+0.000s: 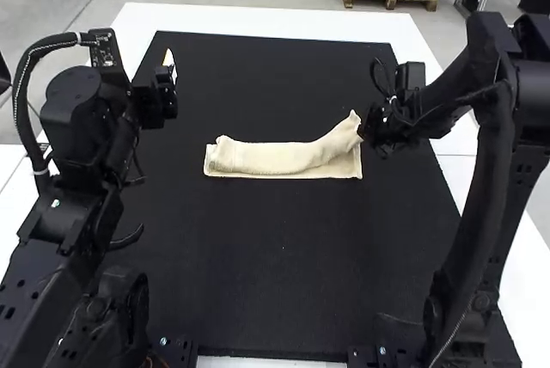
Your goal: Fold the towel.
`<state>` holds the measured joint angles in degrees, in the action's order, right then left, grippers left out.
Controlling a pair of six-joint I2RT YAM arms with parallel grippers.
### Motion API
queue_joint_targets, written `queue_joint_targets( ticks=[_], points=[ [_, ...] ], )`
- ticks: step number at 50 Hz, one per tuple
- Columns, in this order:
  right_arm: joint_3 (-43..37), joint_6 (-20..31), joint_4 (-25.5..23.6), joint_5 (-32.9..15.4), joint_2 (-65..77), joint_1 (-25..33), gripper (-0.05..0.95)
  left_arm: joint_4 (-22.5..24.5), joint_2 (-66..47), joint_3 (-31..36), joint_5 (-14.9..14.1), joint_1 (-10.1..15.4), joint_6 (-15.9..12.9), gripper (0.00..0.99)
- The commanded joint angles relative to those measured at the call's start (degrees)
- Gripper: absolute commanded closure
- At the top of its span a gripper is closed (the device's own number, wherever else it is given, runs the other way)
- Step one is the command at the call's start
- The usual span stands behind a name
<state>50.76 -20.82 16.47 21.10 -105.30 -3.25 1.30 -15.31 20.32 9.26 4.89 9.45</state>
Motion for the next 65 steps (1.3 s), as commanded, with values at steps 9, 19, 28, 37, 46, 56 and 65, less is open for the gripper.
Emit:
queue_joint_targets(
  ticks=[9,19,28,37,46,56,65],
  points=[
    [-2.07,-0.01,1.81,-1.68,-2.37,-0.62,0.9,0.28,1.25,-0.19,0.59,0.12,-0.93,0.057],
    [-3.83,0.6,4.1,-2.38,-5.53,-0.45,0.9,0.28,1.25,-0.19,0.5,0.12,-1.02,0.057],
    [-3.57,0.6,5.77,-3.7,-6.94,-0.36,0.9,0.28,1.25,-0.19,0.59,0.12,-1.02,0.057],
    [-2.6,0.87,6.21,-4.58,-7.03,0.08,0.9,0.46,1.25,-0.19,0.59,0.12,-1.1,0.057],
    [-2.16,1.92,6.12,-4.84,-7.03,1.22,0.9,0.63,1.25,-0.19,0.59,0.12,-1.19,0.057],
    [-1.72,2.36,6.12,-5.46,-7.56,2.19,0.9,0.72,1.25,-0.19,0.59,0.12,-1.19,0.057],
    [-1.54,2.01,6.12,-5.37,-7.56,2.28,0.63,0.81,1.25,-0.19,0.59,0.12,-1.19,0.057]
  ],
)
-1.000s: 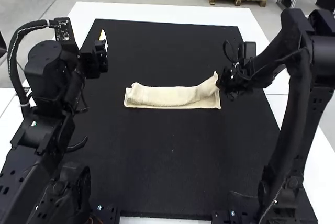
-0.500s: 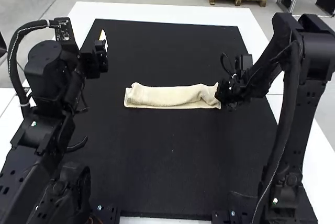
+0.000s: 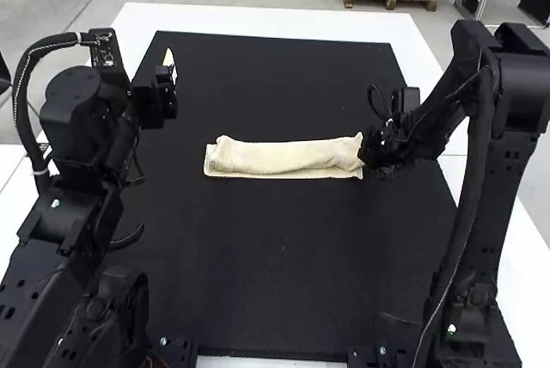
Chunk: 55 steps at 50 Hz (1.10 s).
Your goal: Fold the towel.
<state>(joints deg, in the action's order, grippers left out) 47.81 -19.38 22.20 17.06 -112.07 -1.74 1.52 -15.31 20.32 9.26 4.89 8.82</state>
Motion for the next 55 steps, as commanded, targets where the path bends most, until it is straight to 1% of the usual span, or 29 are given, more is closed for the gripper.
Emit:
queue_joint_targets(
  ticks=[1,3,4,5,6,17,24,34,44,55],
  points=[
    [1.32,0.48,0.39,-1.33,-0.78,0.77,0.47,0.59,1.25,-0.19,0.59,0.12,-0.56,0.057],
    [1.41,0.22,0.39,-1.33,-0.78,0.68,0.22,0.59,1.25,-0.19,0.59,0.12,-0.56,0.057],
    [1.49,-0.05,0.3,-1.33,-0.78,0.68,0.08,0.59,1.25,-0.19,0.59,0.12,-0.56,0.057],
    [1.58,-0.05,0.22,-1.24,-0.78,0.68,0.0,0.59,1.25,-0.19,0.59,0.12,-0.56,0.057],
    [1.67,-0.05,0.22,-1.33,-0.78,0.68,-0.02,0.59,1.25,-0.19,0.59,0.12,-0.56,0.057],
    [2.55,0.13,0.13,-1.15,-0.78,0.77,-0.02,0.59,1.25,-0.1,0.59,0.12,-0.65,0.057],
    [3.78,2.06,-1.01,-0.98,-1.4,0.86,-0.02,0.5,1.25,-0.1,0.59,0.12,-0.65,0.057],
    [5.01,2.15,-1.89,-0.62,-3.24,1.39,-0.02,0.5,1.25,-0.19,0.59,0.12,-0.65,0.057],
    [4.75,1.97,-1.81,-0.18,-4.21,0.24,-0.02,0.5,1.25,-0.19,0.59,0.12,-0.65,0.057],
    [4.66,0.66,-1.72,-0.01,-4.3,-2.57,-0.02,0.5,1.25,-0.19,0.59,0.12,-0.56,0.057]
  ],
)
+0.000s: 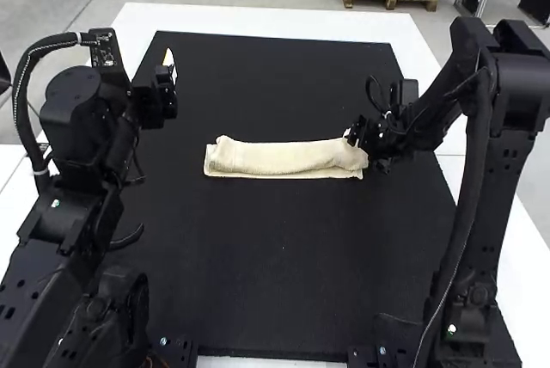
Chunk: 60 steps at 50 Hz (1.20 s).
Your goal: Fold the towel.
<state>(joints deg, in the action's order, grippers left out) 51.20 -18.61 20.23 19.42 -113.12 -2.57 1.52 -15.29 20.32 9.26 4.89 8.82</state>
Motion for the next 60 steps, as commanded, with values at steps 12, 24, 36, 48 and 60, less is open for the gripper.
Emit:
queue_joint_targets(
  ticks=[12,24,36,48,60],
  points=[
    [1.27,-1.34,0.25,-2.46,-3.33,-4.46,-0.02,0.33,1.23,-0.19,0.59,0.12,-0.65,0.057],
    [1.27,-2.13,0.25,-2.46,-3.42,-4.9,0.02,0.24,1.23,-0.19,0.59,0.12,-0.73,0.057],
    [1.18,-1.78,0.25,-2.54,-3.42,-6.31,0.38,0.5,1.23,-0.19,0.59,0.12,-0.91,0.057],
    [1.01,-1.87,0.25,-2.72,-3.86,-9.12,0.43,0.59,1.23,-0.19,0.59,0.12,-0.91,0.057],
    [1.01,-2.66,0.25,-3.51,-4.65,-13.69,0.49,0.68,1.14,-0.19,0.59,0.3,-0.91,0.057]
  ],
)
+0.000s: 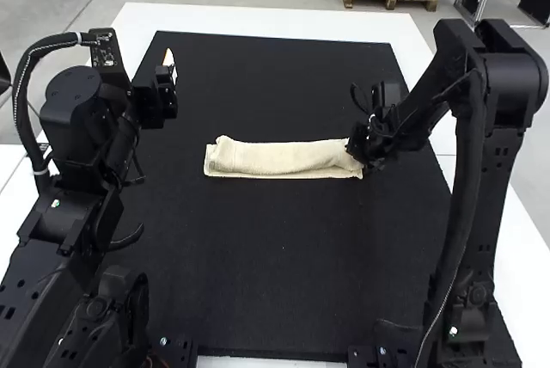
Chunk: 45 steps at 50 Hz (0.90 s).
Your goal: Fold the towel.
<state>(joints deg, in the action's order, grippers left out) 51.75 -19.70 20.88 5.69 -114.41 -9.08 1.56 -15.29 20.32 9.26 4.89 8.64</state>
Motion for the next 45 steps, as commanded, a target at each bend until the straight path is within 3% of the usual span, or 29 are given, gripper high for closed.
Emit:
queue_joint_targets(
  ticks=[1,6,12,21,45],
  points=[
    [0.46,-1.57,-0.41,10.13,-3.36,-7.27,0.5,0.63,1.23,-0.19,0.59,0.3,-0.82,0.057],
    [0.37,-1.57,-0.32,9.95,-3.71,-7.18,0.64,0.63,1.23,-0.19,0.68,0.3,-0.82,0.057],
    [0.2,-1.39,-0.32,9.78,-4.07,-6.39,0.9,0.63,1.23,-0.19,0.68,0.3,-0.91,0.057],
    [-0.51,-1.21,0.21,8.46,-4.15,-4.37,0.9,0.63,1.23,-0.19,0.68,0.12,-0.91,0.057],
    [0.72,2.39,-0.32,8.28,-0.81,8.38,0.9,0.55,1.23,-0.19,0.76,0.12,-0.91,0.057]
  ],
)
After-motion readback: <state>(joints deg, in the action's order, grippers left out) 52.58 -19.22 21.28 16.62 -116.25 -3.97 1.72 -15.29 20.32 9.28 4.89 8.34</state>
